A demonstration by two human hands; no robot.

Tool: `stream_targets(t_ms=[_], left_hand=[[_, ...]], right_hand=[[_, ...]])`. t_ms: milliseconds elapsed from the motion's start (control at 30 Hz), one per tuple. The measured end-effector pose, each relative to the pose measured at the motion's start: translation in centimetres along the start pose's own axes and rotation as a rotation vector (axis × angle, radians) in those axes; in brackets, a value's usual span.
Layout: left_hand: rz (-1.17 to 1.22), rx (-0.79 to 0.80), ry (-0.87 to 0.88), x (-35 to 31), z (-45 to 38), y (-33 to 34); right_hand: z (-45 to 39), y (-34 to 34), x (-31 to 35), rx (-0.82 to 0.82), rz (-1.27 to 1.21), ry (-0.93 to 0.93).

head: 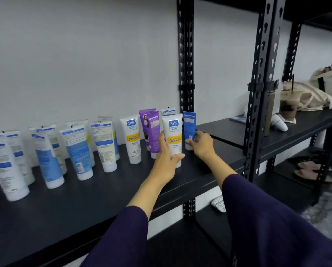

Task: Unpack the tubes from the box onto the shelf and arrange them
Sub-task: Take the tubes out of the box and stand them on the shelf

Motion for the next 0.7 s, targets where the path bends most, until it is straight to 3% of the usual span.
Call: stream_targets(t_ms=[333, 500, 567, 700], left_hand=[[0.025, 0.006, -0.066, 1.4, -0.7, 0.3], [-0.008, 0.019, -0.101, 1.1, -0.5, 0.1], [-0.084, 0.048, -0.091, 0.8, 0.2, -0.3], [-0.524, 0.128, -0.049, 1.5, 1.6, -2.6]], right_hand=[[-2.3, 2.3, -1.2, 0.008, -0.017, 0.089], [-0.1, 0.1, -0.7, -0.05, -0.224, 0.115], [1.4, -0.7, 0.1, -0.026, -0.327, 0.1], [4.6, -1.2, 1.8, 0.163, -0.408, 0.029]])
Point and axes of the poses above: each hand's wrist, its own z-axis away from the middle knuckle, its own y-axis out of the palm, x = y × z, the point moved 4 cm from there along -z, towards the middle knuckle, and after that the axes turned 11 degrees about -x, right-handed, at the moved point
